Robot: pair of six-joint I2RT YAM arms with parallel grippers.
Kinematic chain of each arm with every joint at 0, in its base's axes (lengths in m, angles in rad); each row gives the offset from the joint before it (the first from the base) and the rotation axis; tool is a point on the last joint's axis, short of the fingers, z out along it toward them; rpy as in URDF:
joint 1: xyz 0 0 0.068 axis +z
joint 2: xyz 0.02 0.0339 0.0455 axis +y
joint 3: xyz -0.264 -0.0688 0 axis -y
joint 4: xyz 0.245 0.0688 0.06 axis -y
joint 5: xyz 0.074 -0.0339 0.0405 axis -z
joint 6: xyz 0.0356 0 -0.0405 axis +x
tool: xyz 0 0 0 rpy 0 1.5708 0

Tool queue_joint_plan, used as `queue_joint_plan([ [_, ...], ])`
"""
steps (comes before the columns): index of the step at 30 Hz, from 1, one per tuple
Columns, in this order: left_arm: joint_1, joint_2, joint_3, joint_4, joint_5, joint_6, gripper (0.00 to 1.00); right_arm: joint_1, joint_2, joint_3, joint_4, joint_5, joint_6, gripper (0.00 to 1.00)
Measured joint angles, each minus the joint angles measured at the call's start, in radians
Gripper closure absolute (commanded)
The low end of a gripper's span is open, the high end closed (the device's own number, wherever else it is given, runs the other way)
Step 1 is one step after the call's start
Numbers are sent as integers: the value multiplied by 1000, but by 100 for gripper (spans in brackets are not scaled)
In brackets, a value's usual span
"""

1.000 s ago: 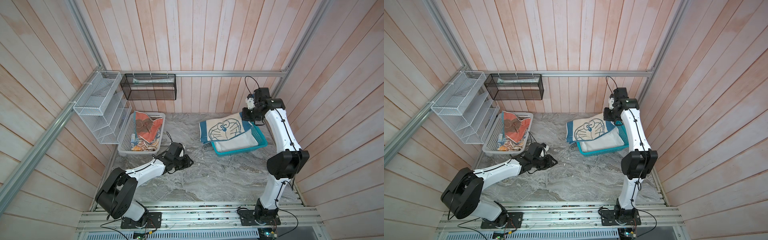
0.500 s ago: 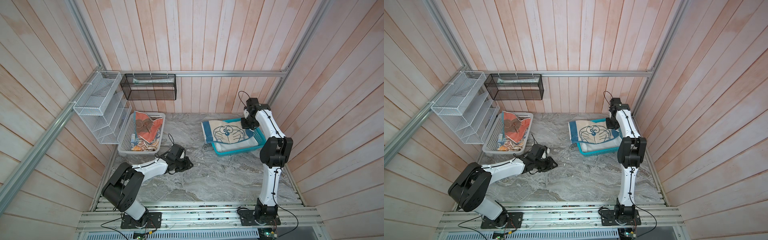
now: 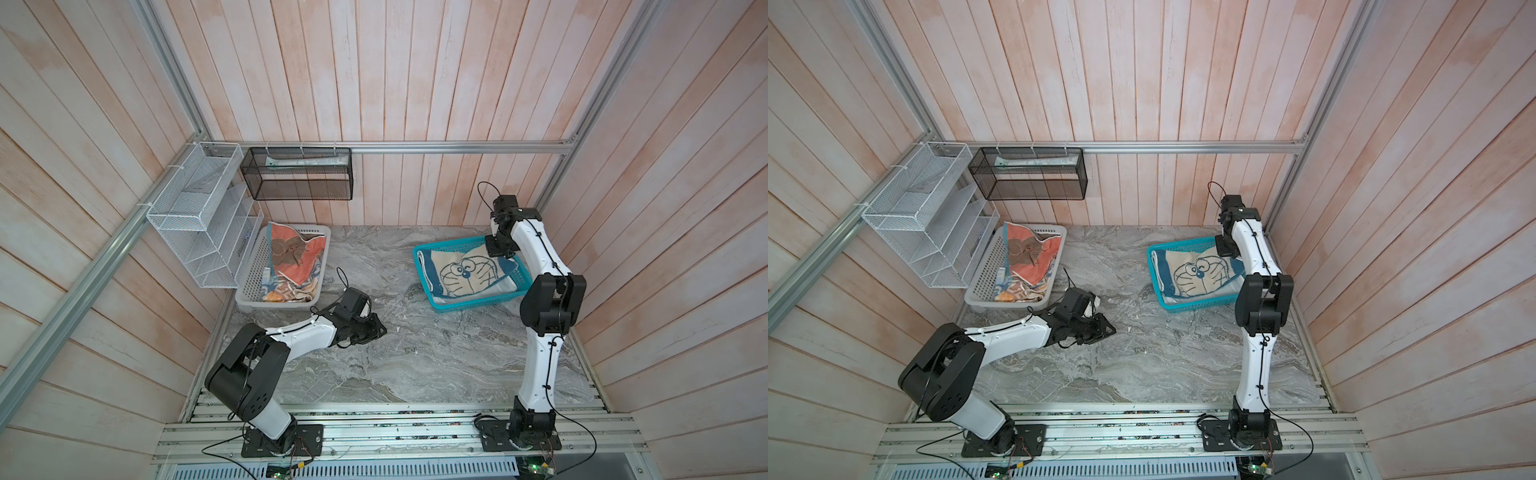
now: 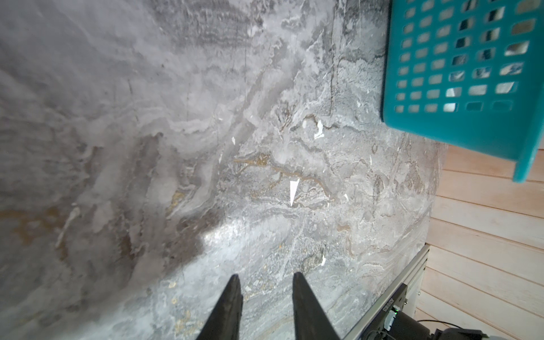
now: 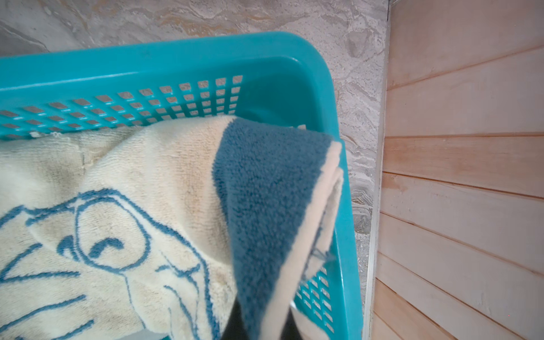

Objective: Fold and stack the towels
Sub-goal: 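Lower the towel onto the white towel and open the right gripper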

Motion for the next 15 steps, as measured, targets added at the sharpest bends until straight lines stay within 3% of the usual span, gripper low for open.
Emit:
queue_joint_plan([
  [3,2,0,0,-1,0,2,68,-1,0,0,0,15,0,98],
  [4,3,0,0,-2,0,4,68,-2,0,0,0,19,0,85],
  [5,4,0,2,-6,0,8,68,-4,0,0,0,22,5,66],
  [8,11,0,23,-37,-6,24,64,-14,0,0,0,25,13,49],
  [15,65,-14,176,-175,-69,111,61,-25,-61,-10,4,42,43,45],
])
